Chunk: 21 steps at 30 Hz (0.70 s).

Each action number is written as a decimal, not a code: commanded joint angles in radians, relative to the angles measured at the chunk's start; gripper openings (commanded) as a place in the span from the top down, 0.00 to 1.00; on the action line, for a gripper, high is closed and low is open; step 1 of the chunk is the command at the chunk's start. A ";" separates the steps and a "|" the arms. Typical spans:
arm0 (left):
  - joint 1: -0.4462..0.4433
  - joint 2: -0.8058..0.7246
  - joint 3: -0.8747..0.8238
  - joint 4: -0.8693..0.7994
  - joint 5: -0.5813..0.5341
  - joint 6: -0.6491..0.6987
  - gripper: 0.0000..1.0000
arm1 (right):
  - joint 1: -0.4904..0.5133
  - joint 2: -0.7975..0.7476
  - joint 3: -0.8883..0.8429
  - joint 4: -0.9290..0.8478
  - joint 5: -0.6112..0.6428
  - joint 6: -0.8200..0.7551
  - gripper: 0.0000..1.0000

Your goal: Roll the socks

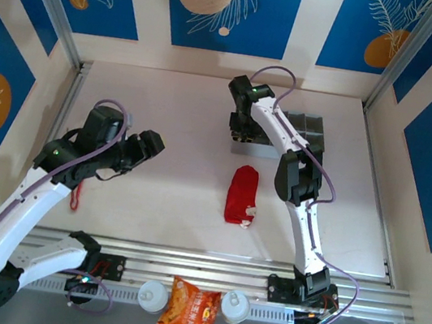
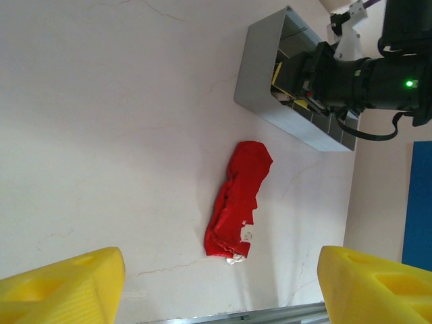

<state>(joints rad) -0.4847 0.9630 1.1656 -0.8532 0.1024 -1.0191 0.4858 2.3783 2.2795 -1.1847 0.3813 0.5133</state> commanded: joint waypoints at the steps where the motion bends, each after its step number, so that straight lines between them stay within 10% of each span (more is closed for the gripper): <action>1: 0.000 -0.011 -0.014 0.018 0.000 -0.012 0.25 | 0.017 -0.021 0.073 -0.075 -0.010 -0.010 0.64; 21: 0.001 -0.036 -0.033 0.016 0.006 -0.023 0.26 | 0.006 -0.046 0.087 -0.091 -0.028 -0.017 0.40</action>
<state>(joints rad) -0.4847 0.9470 1.1450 -0.8455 0.1028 -1.0237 0.4961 2.3779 2.3436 -1.2472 0.3733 0.5049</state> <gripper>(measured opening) 0.744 0.593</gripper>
